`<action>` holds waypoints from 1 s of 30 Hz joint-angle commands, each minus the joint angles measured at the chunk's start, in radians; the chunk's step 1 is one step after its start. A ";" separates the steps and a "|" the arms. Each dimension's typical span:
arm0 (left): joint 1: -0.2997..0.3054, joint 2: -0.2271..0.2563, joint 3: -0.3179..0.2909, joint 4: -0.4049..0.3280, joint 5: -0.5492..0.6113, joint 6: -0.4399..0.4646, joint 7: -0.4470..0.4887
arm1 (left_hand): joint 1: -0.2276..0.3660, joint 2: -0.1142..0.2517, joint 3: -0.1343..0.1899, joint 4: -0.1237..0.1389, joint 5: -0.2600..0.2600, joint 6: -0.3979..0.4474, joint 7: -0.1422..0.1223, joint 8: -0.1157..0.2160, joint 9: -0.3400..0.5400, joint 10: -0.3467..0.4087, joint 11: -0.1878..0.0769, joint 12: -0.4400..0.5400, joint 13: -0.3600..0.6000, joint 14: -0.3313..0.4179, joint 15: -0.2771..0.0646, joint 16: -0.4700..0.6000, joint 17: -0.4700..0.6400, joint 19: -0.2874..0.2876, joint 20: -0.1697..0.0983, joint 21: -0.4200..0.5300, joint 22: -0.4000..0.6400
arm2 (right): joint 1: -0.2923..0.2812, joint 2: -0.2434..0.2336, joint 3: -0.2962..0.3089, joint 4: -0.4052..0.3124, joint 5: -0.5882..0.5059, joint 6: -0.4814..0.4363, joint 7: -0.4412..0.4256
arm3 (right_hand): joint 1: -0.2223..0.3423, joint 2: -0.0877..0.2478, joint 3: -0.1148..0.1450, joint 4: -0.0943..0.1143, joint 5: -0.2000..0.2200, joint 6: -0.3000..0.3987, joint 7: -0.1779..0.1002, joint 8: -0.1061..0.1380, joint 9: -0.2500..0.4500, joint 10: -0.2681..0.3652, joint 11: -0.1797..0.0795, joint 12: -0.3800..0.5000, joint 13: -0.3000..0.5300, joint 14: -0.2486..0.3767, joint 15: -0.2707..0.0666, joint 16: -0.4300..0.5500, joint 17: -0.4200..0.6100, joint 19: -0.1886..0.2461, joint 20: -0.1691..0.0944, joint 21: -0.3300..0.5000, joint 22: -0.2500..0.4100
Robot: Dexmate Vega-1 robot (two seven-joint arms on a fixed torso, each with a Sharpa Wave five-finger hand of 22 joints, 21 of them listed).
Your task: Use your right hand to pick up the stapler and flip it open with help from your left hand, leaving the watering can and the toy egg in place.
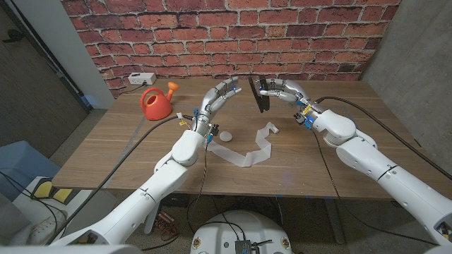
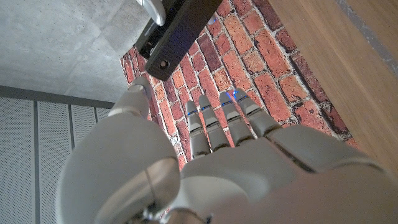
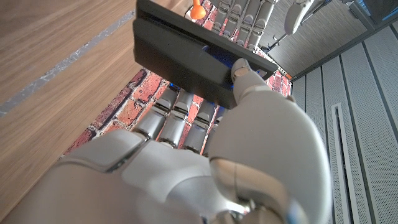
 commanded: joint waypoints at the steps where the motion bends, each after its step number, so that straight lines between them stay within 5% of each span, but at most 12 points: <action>1: -0.012 0.000 0.013 0.013 -0.011 0.006 -0.023 | 0.002 -0.010 -0.005 0.004 0.005 -0.002 0.001 -0.002 0.001 -0.003 -0.002 -0.002 0.005 -0.002 -0.119 -0.003 0.005 -0.005 -0.004 -0.005 0.001 | 0.004 0.009 -0.005 -0.005 0.050 -0.004 0.041 | 0.003 0.020 0.000 0.002 0.007 0.039 0.014 0.004 0.005 0.122 -0.031 0.008 0.006 0.012 -0.167 0.008 0.006 0.007 -0.061 0.003 0.002; 24: -0.044 0.002 0.032 0.037 -0.026 0.012 -0.067 | -0.001 -0.008 -0.017 0.015 0.015 0.021 0.001 0.008 0.003 0.022 -0.006 0.009 0.010 0.005 -0.123 0.003 0.008 -0.013 -0.003 -0.009 0.001 | 0.024 0.034 -0.013 -0.010 0.091 -0.017 0.058 | 0.002 0.021 -0.002 0.002 0.007 0.037 0.014 -0.001 0.006 0.120 -0.031 0.006 0.007 0.014 -0.166 0.005 0.007 0.003 -0.049 0.006 0.002; 30: -0.047 0.004 0.033 0.038 -0.027 0.013 -0.071 | 0.005 -0.004 -0.024 0.019 0.022 0.079 0.003 0.031 0.008 0.035 -0.008 0.015 0.015 0.004 -0.123 0.002 0.007 -0.015 -0.004 -0.009 0.000 | 0.033 0.045 -0.022 -0.001 0.093 -0.021 0.062 | 0.002 0.021 -0.002 0.002 0.008 0.038 0.015 -0.001 0.006 0.121 -0.032 0.005 0.006 0.013 -0.165 0.004 0.007 0.001 -0.048 0.006 0.002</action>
